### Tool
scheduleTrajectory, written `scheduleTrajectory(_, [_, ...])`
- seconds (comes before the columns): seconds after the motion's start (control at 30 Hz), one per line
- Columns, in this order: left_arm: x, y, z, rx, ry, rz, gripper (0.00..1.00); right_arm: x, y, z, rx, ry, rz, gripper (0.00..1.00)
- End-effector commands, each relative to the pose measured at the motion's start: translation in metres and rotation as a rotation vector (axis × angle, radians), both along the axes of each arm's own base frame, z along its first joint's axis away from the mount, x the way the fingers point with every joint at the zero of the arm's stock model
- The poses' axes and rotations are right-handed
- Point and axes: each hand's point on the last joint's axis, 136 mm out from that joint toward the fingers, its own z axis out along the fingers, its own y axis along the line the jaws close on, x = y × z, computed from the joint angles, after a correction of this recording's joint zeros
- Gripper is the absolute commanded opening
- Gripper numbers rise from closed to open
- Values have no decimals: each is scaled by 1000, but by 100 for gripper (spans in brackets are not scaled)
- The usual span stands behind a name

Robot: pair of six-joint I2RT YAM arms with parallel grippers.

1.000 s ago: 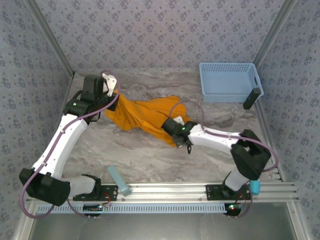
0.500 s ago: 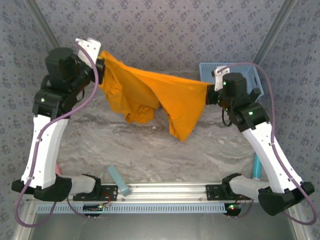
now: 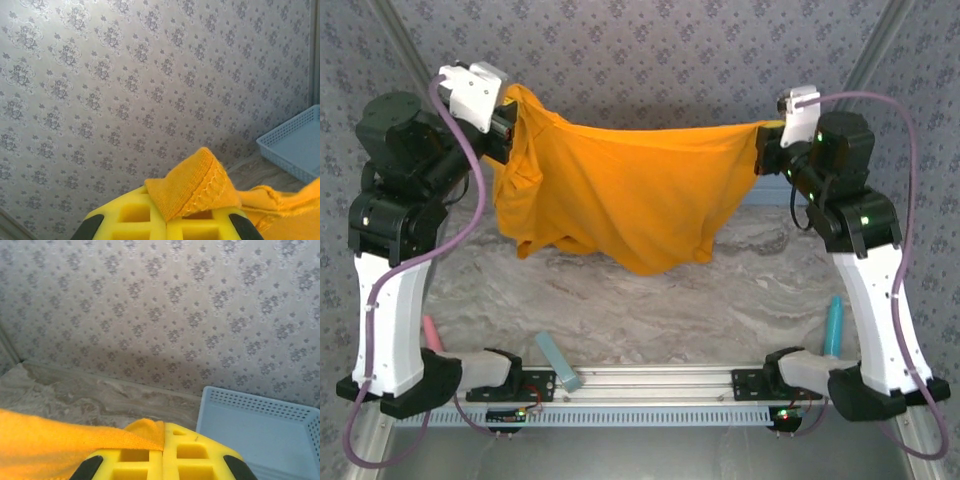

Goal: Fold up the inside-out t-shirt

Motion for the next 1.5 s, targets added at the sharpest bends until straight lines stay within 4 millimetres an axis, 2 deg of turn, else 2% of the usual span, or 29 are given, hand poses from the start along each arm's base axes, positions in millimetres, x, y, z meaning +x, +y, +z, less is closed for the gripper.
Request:
scheduleTrajectory(0.0, [44,2,-10,85,-6,77,0,49,-6,-6,57,34,-61,0])
scheduleTrajectory(0.1, [86,9,-30,127,49,133,0,84,-8,-15,67,77,-95,0])
scheduleTrajectory(0.2, [114,20,-35,48,113,169,0,103,-5,-14,87,97,-106,0])
scheduleTrajectory(0.27, [116,24,-27,-17,143,181,0,105,-4,-3,112,74,-103,0])
scheduleTrajectory(0.33, [108,19,-15,-45,140,143,0,97,1,12,129,40,-70,0])
scheduleTrajectory(0.43, [81,11,8,-103,92,77,0,69,14,33,121,-14,39,0])
scheduleTrajectory(0.53, [41,4,25,-121,52,-3,0,30,23,48,86,-68,105,0])
scheduleTrajectory(0.7, [-30,-14,33,-88,10,-139,0,-49,37,67,65,-156,226,0])
scheduleTrajectory(0.83, [-83,-16,46,-80,-56,-225,0,-107,32,83,87,-217,281,0])
scheduleTrajectory(0.93, [-107,-15,53,-89,-84,-270,0,-129,29,90,115,-237,306,0])
scheduleTrajectory(1.0, [-107,-14,50,-76,-80,-265,0,-133,29,93,137,-241,312,0])
scheduleTrajectory(1.1, [-92,-17,39,-36,-44,-248,0,-117,30,89,136,-222,277,0])
scheduleTrajectory(1.17, [-73,-21,26,-3,-7,-229,0,-94,32,77,124,-176,243,0])
scheduleTrajectory(1.23, [-46,-23,7,41,47,-193,0,-64,35,60,110,-117,210,0])
scheduleTrajectory(1.3, [-10,-20,-19,57,131,-162,0,-29,36,38,109,-47,176,0])
scheduleTrajectory(1.37, [27,-14,-51,53,224,-136,0,9,45,4,105,45,166,0])
scheduleTrajectory(1.47, [81,-7,-111,49,377,-120,0,61,53,-55,102,188,123,0])
